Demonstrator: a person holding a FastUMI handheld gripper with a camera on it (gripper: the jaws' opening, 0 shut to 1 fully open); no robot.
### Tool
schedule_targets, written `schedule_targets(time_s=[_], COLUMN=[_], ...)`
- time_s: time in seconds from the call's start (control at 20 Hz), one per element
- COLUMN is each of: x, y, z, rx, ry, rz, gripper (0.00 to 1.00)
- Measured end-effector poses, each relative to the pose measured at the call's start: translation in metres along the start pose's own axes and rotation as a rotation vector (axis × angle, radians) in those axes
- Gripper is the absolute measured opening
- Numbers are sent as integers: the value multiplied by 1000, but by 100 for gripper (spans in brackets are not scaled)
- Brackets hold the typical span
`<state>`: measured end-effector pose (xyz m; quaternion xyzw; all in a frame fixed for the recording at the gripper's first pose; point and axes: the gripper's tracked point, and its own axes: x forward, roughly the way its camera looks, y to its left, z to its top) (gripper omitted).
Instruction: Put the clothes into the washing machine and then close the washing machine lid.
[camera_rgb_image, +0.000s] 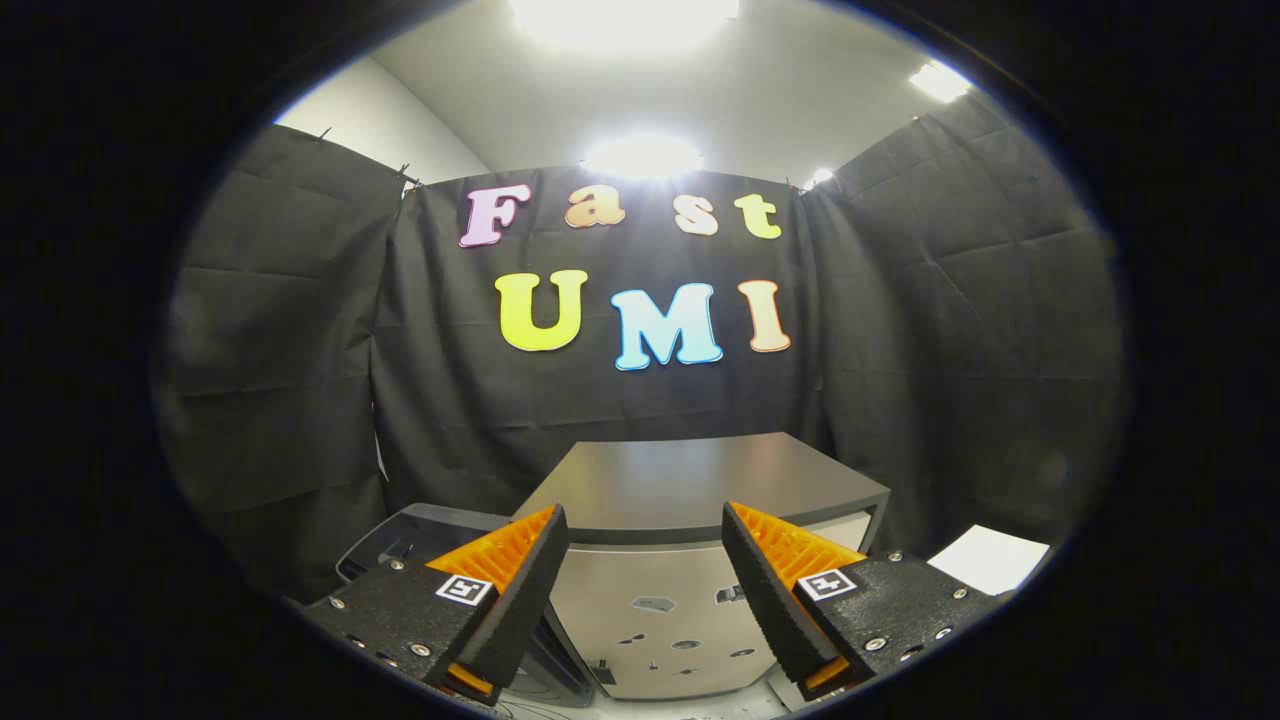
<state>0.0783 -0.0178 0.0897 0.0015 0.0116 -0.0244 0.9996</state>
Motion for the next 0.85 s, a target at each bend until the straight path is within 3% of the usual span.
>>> schedule_targets(time_s=[0.85], x=[-31], y=[-9], z=[-7], rx=[16], ry=[-10], rz=[32], gripper=[95])
